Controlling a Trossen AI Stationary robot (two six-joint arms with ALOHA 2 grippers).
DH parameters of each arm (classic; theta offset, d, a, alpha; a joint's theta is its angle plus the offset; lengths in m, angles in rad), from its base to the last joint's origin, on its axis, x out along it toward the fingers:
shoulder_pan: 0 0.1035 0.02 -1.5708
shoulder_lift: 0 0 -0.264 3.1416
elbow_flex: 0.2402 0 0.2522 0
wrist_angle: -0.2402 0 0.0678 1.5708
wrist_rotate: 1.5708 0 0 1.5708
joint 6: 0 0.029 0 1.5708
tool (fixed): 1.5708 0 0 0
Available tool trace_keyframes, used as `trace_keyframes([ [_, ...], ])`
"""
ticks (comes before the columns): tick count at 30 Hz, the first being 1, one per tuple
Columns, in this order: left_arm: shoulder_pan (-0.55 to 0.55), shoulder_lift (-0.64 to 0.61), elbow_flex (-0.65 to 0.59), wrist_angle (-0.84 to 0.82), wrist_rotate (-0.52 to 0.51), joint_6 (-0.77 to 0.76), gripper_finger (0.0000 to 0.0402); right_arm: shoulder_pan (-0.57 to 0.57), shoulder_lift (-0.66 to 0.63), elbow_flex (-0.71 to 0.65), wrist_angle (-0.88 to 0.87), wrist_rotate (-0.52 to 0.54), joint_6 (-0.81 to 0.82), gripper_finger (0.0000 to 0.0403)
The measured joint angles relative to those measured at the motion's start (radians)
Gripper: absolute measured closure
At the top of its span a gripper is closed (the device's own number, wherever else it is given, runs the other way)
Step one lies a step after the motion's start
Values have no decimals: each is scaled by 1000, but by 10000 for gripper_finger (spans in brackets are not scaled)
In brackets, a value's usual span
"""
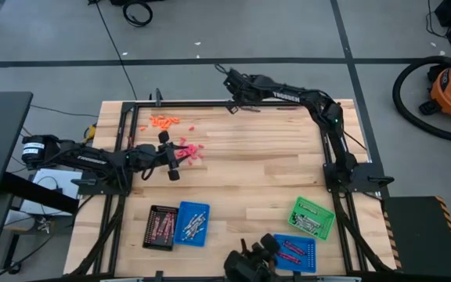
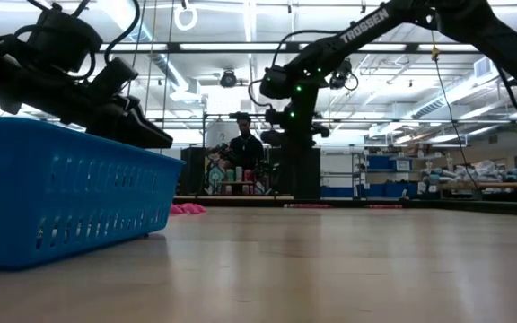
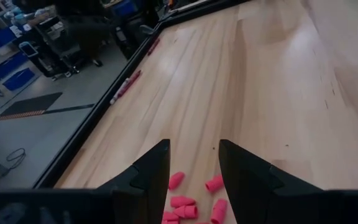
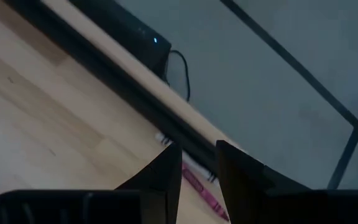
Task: Sort crayons
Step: Put the red crayon into the right blue bin
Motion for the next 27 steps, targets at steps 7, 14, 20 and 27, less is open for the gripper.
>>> trace_keyframes([
  [7, 0, 0, 0, 11, 0, 0, 253, -11, 1, 18, 60, 0, -26, 296],
  [14, 0, 0, -1, 62, 28, -4, 253, -52, 3, 18, 127, -32, -8, 299],
  [20, 0, -1, -1, 76, 33, 0, 253, -54, 49, 17, 187, -70, 46, 304],
  [27, -2, -1, -1, 74, 33, 2, 253, -75, 96, 17, 152, -126, 157, 305],
])
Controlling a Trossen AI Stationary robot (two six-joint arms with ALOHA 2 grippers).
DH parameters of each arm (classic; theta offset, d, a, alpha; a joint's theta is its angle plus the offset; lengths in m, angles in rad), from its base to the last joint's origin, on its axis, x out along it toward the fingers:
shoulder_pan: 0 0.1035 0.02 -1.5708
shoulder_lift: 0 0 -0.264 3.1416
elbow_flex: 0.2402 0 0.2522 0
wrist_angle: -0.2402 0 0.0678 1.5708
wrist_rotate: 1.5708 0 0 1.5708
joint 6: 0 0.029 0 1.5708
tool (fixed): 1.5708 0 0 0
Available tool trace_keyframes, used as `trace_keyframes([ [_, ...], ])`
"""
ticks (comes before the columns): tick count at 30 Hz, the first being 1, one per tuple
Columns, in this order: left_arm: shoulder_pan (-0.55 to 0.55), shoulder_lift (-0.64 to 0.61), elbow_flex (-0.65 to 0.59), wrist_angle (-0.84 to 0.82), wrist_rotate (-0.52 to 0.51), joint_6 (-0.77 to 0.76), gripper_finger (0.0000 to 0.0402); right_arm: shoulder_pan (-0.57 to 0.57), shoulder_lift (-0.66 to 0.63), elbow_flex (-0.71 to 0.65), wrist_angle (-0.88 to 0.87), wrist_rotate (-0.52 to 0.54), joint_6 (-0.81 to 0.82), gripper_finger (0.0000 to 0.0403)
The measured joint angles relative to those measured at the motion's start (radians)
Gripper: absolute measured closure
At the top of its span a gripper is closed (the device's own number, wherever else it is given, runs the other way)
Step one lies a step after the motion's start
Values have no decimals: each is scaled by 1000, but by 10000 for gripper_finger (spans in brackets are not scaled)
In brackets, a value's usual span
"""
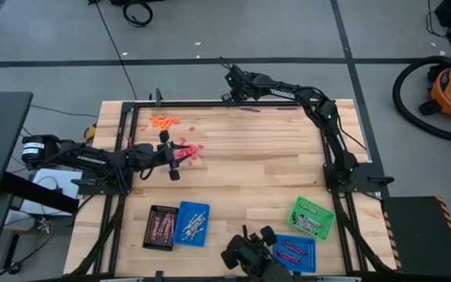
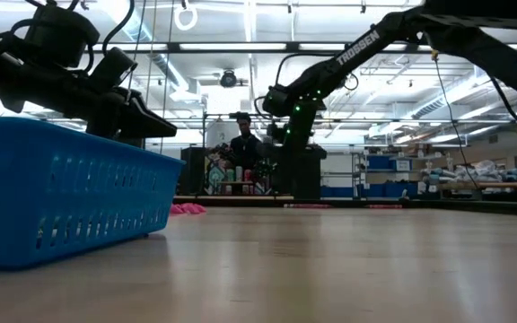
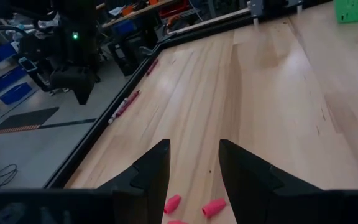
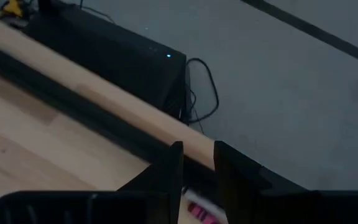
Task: Sort crayons
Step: Put the red crayon into the right blue bin
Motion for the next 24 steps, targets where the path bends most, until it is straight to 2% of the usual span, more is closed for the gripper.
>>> trace_keyframes([
  [10, 0, 0, 0, -5, 0, 2, 253, 6, 3, 1, -181, -30, -5, 305],
  [14, 0, 0, 0, -2, 0, 2, 253, 10, 3, 1, -255, -3, -4, 305],
  [24, 0, 0, 0, 1, 0, -5, 253, 3, 3, 1, -293, 21, 7, 305],
])
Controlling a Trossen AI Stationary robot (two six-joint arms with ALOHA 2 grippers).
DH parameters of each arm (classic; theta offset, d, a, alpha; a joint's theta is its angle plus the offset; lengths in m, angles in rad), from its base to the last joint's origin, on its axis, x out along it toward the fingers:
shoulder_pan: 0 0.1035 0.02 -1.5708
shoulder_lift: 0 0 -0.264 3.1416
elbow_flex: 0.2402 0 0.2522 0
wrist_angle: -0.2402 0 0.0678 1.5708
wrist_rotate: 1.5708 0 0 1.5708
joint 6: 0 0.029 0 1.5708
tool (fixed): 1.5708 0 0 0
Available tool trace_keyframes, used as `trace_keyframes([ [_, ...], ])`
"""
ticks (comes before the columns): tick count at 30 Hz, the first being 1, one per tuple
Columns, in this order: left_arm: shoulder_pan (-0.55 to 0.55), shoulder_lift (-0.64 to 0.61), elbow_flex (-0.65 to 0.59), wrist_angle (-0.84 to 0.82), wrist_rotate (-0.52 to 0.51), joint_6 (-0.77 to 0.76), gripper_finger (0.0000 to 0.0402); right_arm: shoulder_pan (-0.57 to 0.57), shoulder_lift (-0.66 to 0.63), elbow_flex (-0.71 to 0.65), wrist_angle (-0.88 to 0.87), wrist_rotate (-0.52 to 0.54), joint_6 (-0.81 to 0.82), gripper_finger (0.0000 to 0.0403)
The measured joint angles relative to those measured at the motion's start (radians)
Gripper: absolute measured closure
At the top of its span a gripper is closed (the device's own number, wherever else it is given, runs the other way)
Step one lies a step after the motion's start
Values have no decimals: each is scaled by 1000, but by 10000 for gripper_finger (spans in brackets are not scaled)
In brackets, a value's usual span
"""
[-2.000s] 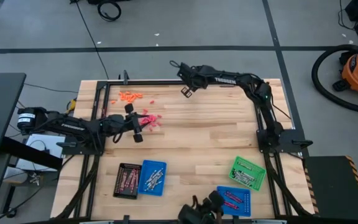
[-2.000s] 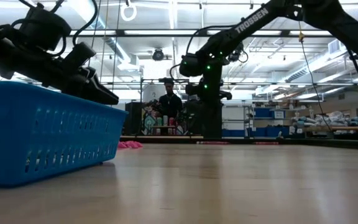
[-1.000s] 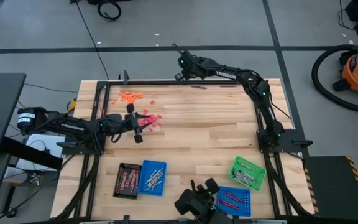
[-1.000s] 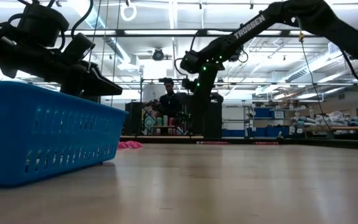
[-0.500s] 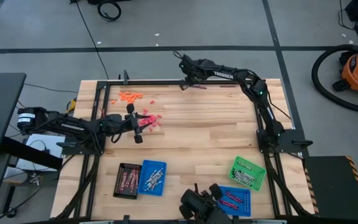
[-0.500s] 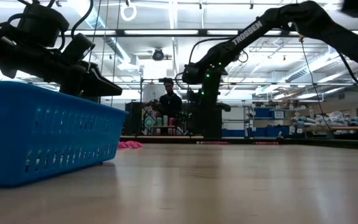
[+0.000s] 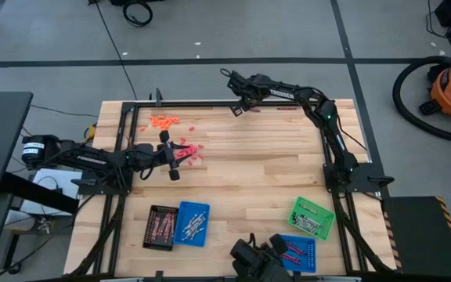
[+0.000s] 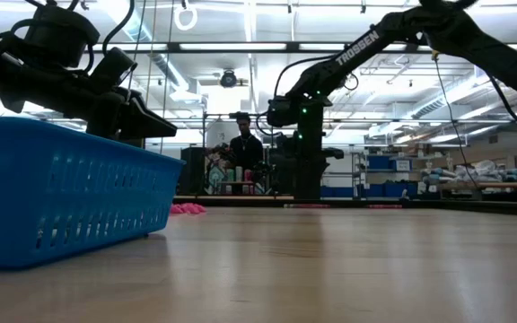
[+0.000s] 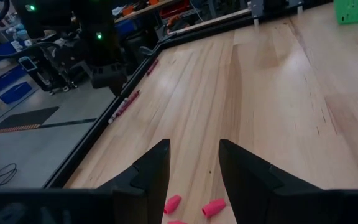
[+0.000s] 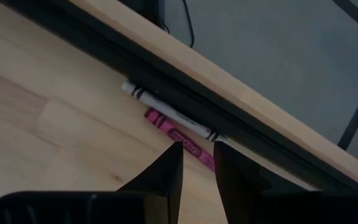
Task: Sort crayons
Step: Put the red crayon into the right blue bin
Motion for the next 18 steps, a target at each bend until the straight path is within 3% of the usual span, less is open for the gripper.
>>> trace_keyframes([
  [18, 0, 0, 0, 30, 0, -2, 253, -25, 2, -51, 18, -31, 81, 305],
])
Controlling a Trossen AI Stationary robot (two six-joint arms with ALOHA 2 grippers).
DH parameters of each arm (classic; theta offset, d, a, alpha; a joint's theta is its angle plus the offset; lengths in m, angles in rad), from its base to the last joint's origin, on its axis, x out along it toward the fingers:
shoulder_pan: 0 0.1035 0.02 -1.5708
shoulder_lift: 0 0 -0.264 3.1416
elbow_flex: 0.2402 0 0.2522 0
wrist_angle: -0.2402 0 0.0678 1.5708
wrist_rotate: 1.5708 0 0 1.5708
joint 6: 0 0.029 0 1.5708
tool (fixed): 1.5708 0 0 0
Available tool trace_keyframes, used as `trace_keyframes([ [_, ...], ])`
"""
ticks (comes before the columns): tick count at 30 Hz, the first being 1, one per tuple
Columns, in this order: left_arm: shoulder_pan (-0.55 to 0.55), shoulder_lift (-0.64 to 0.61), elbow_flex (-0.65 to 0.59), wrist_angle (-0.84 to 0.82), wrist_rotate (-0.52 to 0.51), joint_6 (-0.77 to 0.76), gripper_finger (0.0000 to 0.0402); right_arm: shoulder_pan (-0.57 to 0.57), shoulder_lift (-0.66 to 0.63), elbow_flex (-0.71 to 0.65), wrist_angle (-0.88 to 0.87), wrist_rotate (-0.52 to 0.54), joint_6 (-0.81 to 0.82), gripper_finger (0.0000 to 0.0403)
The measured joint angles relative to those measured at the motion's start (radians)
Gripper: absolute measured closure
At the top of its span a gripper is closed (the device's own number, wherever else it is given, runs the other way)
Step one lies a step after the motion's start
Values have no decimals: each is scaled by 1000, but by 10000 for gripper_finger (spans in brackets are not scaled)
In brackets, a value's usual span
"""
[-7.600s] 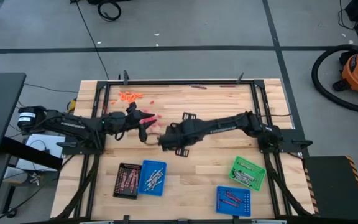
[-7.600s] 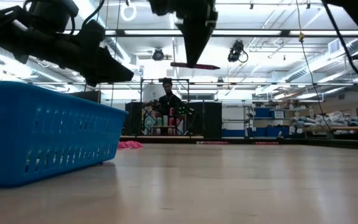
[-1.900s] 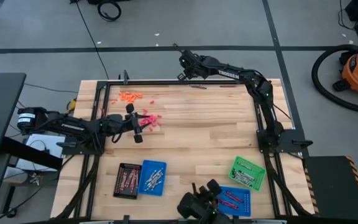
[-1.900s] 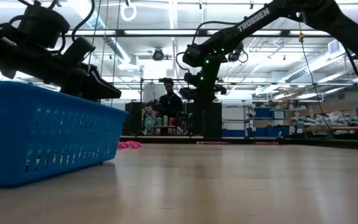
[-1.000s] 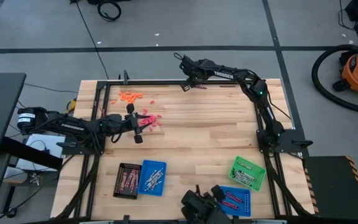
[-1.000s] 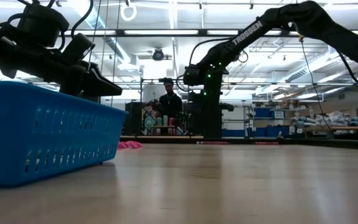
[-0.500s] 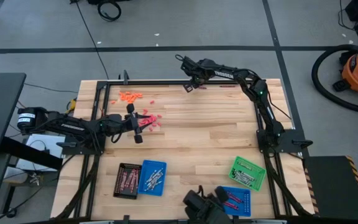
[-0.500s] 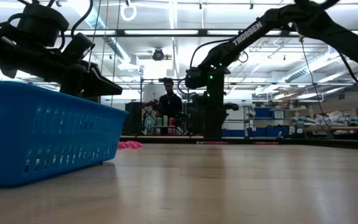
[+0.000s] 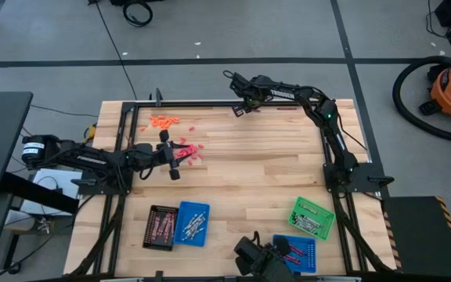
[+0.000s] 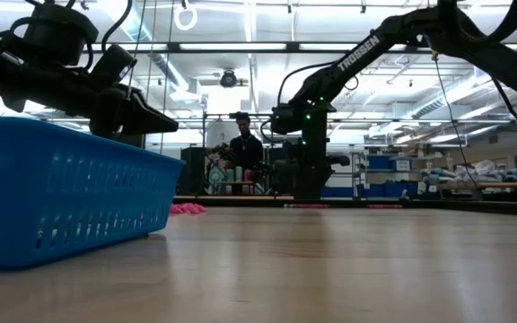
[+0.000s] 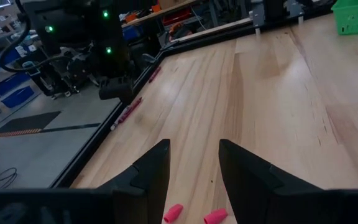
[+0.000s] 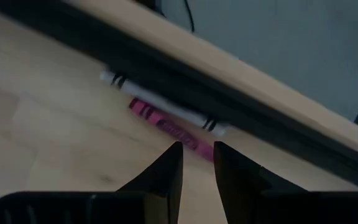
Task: Sort crayons
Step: Put the red crayon into the right blue bin
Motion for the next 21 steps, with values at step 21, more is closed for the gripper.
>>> trace_keyframes([
  [21, 0, 0, 0, 37, 0, 48, 253, 5, 141, 248, -174, -7, -74, 306],
])
